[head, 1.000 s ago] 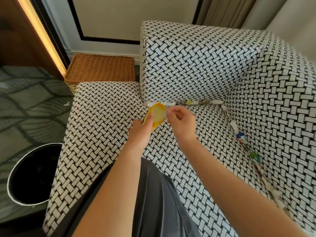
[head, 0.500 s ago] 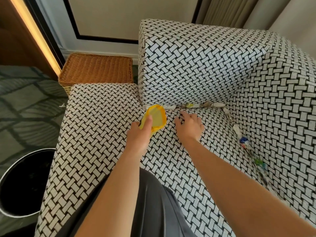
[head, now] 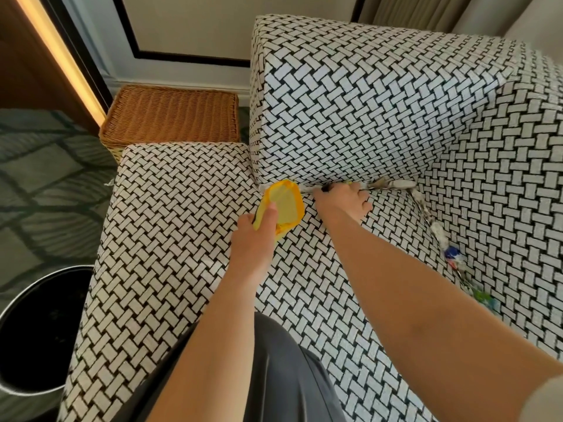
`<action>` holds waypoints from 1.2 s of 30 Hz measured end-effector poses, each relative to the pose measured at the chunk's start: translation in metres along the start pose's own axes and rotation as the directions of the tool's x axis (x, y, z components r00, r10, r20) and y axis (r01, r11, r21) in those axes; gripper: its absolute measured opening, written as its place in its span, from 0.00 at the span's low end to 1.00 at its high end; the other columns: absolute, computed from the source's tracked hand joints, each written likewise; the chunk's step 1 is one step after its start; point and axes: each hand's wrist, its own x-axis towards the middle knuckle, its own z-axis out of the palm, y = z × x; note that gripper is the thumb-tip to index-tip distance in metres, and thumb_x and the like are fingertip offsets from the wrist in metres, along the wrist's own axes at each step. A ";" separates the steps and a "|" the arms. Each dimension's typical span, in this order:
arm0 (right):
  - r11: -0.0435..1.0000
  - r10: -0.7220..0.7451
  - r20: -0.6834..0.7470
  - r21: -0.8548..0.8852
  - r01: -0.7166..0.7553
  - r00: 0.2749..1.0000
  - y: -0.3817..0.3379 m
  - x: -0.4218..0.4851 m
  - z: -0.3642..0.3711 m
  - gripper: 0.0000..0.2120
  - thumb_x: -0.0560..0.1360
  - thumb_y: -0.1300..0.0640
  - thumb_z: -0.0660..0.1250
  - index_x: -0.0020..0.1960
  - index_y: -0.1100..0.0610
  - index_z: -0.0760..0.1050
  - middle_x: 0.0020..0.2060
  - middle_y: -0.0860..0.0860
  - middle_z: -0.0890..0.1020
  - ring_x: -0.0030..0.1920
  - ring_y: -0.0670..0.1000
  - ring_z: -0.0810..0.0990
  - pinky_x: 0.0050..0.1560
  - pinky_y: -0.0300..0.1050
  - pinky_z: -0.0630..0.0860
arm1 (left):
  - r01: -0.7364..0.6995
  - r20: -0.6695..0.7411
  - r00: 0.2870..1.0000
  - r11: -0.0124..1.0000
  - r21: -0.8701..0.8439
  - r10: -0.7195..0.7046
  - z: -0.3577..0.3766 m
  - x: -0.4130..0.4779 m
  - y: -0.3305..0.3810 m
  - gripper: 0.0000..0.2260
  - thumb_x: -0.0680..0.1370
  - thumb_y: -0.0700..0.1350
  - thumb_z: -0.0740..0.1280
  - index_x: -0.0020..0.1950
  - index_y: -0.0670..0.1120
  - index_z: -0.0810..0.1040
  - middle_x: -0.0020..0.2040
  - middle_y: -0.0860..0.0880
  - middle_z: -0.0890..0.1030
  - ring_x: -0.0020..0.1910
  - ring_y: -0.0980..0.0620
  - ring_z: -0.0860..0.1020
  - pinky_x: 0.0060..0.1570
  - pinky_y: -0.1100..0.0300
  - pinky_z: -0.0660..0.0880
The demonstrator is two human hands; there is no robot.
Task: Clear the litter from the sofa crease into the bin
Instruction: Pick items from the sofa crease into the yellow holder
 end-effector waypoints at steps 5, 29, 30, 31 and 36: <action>0.999 0.032 0.044 0.001 -0.032 0.999 -0.005 0.005 -0.001 0.25 0.74 0.41 0.60 0.62 0.58 0.72 0.68 0.54 0.65 0.69 0.57 0.60 0.64 0.53 0.60 | 0.002 0.009 1.000 1.000 -0.002 -0.002 0.000 -0.001 0.002 0.27 0.77 0.63 0.54 0.70 0.48 0.61 0.65 0.45 0.68 0.54 0.48 0.68 0.60 0.43 0.71; 0.966 -0.189 0.066 -0.169 0.198 0.980 -0.002 0.008 0.004 0.22 0.78 0.46 0.48 0.65 0.53 0.71 0.67 0.57 0.65 0.67 0.58 0.60 0.67 0.54 0.56 | 0.014 0.018 1.000 1.000 0.003 -0.014 0.001 -0.005 0.006 0.26 0.78 0.61 0.55 0.70 0.47 0.61 0.62 0.45 0.67 0.52 0.48 0.67 0.58 0.45 0.72; 0.964 -0.194 0.069 -0.171 0.203 0.979 -0.001 0.008 0.003 0.22 0.78 0.47 0.48 0.65 0.53 0.71 0.67 0.57 0.65 0.67 0.58 0.60 0.67 0.54 0.55 | 0.016 0.016 1.000 1.000 0.003 -0.017 0.001 -0.005 0.006 0.26 0.78 0.61 0.55 0.70 0.47 0.61 0.62 0.45 0.67 0.52 0.48 0.68 0.58 0.45 0.72; 0.963 -0.198 0.074 -0.173 0.208 0.977 -0.001 0.008 0.003 0.22 0.78 0.47 0.47 0.65 0.53 0.71 0.67 0.57 0.65 0.67 0.58 0.60 0.67 0.54 0.55 | 0.015 0.011 1.000 1.000 0.003 -0.015 0.001 -0.005 0.006 0.25 0.78 0.61 0.54 0.70 0.47 0.61 0.60 0.46 0.68 0.50 0.49 0.68 0.57 0.45 0.73; 0.942 -0.220 0.080 -0.240 0.233 0.972 -0.002 0.009 0.003 0.23 0.78 0.48 0.46 0.65 0.54 0.70 0.67 0.57 0.65 0.67 0.58 0.61 0.67 0.55 0.56 | -0.008 -0.006 1.000 1.000 0.011 0.008 0.002 -0.005 0.006 0.25 0.78 0.60 0.54 0.69 0.46 0.62 0.55 0.48 0.68 0.48 0.50 0.68 0.55 0.48 0.73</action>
